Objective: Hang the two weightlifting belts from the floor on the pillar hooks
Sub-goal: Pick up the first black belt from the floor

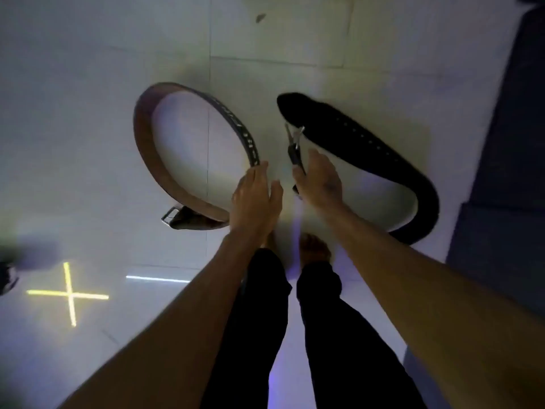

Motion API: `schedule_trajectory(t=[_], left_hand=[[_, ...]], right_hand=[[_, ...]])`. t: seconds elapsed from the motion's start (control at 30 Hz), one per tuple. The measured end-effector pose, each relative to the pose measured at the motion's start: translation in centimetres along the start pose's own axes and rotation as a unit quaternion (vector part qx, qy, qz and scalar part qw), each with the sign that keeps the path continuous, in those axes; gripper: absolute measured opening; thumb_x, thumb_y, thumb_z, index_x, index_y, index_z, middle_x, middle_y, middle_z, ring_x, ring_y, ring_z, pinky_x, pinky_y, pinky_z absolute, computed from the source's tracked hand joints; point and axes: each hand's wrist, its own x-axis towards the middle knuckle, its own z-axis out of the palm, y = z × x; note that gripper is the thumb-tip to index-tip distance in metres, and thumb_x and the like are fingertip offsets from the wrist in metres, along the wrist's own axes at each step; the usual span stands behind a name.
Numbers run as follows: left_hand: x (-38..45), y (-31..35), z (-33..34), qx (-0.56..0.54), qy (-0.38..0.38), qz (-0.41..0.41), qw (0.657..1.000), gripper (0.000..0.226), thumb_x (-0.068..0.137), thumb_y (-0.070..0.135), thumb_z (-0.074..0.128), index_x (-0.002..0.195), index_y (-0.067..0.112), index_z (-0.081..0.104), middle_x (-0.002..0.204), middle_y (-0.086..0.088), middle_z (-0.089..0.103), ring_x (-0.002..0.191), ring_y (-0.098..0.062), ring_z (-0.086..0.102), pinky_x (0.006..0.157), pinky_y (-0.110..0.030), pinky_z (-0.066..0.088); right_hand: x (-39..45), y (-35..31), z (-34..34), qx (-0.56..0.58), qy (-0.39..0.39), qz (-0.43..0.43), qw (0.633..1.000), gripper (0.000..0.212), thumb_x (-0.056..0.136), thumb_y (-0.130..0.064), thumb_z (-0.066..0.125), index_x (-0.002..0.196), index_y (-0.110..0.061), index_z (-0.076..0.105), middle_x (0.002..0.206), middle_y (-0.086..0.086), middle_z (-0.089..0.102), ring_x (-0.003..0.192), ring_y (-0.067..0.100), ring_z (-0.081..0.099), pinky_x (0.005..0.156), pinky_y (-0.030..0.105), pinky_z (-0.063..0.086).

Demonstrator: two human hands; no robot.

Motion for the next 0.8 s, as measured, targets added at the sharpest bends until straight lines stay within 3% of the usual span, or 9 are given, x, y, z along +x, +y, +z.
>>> schedule_trajectory(t=[0.13, 0.23, 0.37, 0.5, 0.53, 0.63, 0.8], left_hand=[[2.4, -4.2, 3.1, -0.019, -0.013, -0.01, 1.0, 0.041, 0.103, 0.024, 0.043, 0.14, 0.007, 0.049, 0.139, -0.015, 0.057, 0.127, -0.032, 0.055, 0.106, -0.047, 0.046], [3.2, -5.5, 2.8, -0.056, -0.002, -0.033, 0.998, 0.037, 0.104, 0.023, 0.045, 0.137, 0.009, 0.053, 0.138, -0.012, 0.06, 0.128, -0.028, 0.055, 0.102, -0.034, 0.041], [2.9, -4.1, -0.8, -0.075, -0.012, -0.067, 0.995, 0.044, 0.104, 0.028, 0.047, 0.143, 0.008, 0.048, 0.145, -0.012, 0.056, 0.134, -0.026, 0.052, 0.106, -0.033, 0.038], [-0.2, 1.6, -6.7, -0.127, -0.109, -0.022, 0.986, 0.055, 0.099, 0.022, 0.061, 0.147, 0.005, 0.041, 0.149, -0.011, 0.049, 0.135, -0.022, 0.047, 0.099, -0.019, 0.033], [-1.5, 3.2, -8.2, -0.152, -0.132, -0.01, 0.98, 0.061, 0.094, 0.029, 0.067, 0.146, 0.007, 0.043, 0.148, -0.007, 0.05, 0.134, -0.022, 0.049, 0.101, -0.021, 0.036], [-5.6, 7.3, -11.9, -0.191, -0.146, 0.038, 0.97, 0.095, 0.071, 0.064, 0.073, 0.15, 0.022, 0.041, 0.152, -0.001, 0.052, 0.141, -0.022, 0.048, 0.118, -0.049, 0.039], [-18.0, 18.5, -21.9, -0.268, -0.063, 0.141, 0.951, 0.052, 0.084, 0.031, 0.073, 0.131, 0.02, 0.053, 0.134, -0.006, 0.065, 0.129, -0.023, 0.06, 0.11, -0.059, 0.045]], right_hand=[[4.7, 0.7, 3.8, -0.002, 0.034, 0.026, 0.999, 0.038, 0.092, -0.03, 0.057, 0.124, -0.01, 0.05, 0.122, 0.016, 0.06, 0.112, 0.035, 0.058, 0.091, 0.043, 0.048], [6.2, 0.8, 4.6, 0.036, 0.061, 0.028, 0.997, 0.031, 0.094, -0.023, 0.057, 0.122, -0.01, 0.055, 0.12, 0.015, 0.066, 0.112, 0.035, 0.061, 0.091, 0.044, 0.049], [3.0, 0.4, 1.3, 0.07, 0.044, 0.022, 0.996, 0.027, 0.091, -0.024, 0.06, 0.118, -0.016, 0.059, 0.115, 0.01, 0.069, 0.11, 0.033, 0.062, 0.092, 0.042, 0.05], [-4.5, -1.0, -6.5, 0.153, 0.04, -0.026, 0.987, 0.025, 0.088, -0.019, 0.065, 0.113, -0.021, 0.062, 0.107, 0.005, 0.07, 0.102, 0.03, 0.066, 0.089, 0.044, 0.052], [-6.7, -1.4, -8.9, 0.174, 0.039, -0.033, 0.983, 0.025, 0.087, -0.019, 0.065, 0.112, -0.022, 0.062, 0.103, 0.003, 0.07, 0.098, 0.029, 0.067, 0.087, 0.044, 0.054], [-13.8, -2.8, -16.6, 0.25, 0.043, -0.058, 0.966, 0.024, 0.083, -0.025, 0.063, 0.107, -0.027, 0.061, 0.097, 0.001, 0.073, 0.09, 0.025, 0.07, 0.083, 0.049, 0.058], [-27.2, -6.6, -30.6, 0.342, 0.036, -0.107, 0.933, 0.025, 0.091, 0.002, 0.06, 0.11, -0.014, 0.061, 0.096, 0.006, 0.072, 0.089, 0.022, 0.07, 0.08, 0.03, 0.058]])
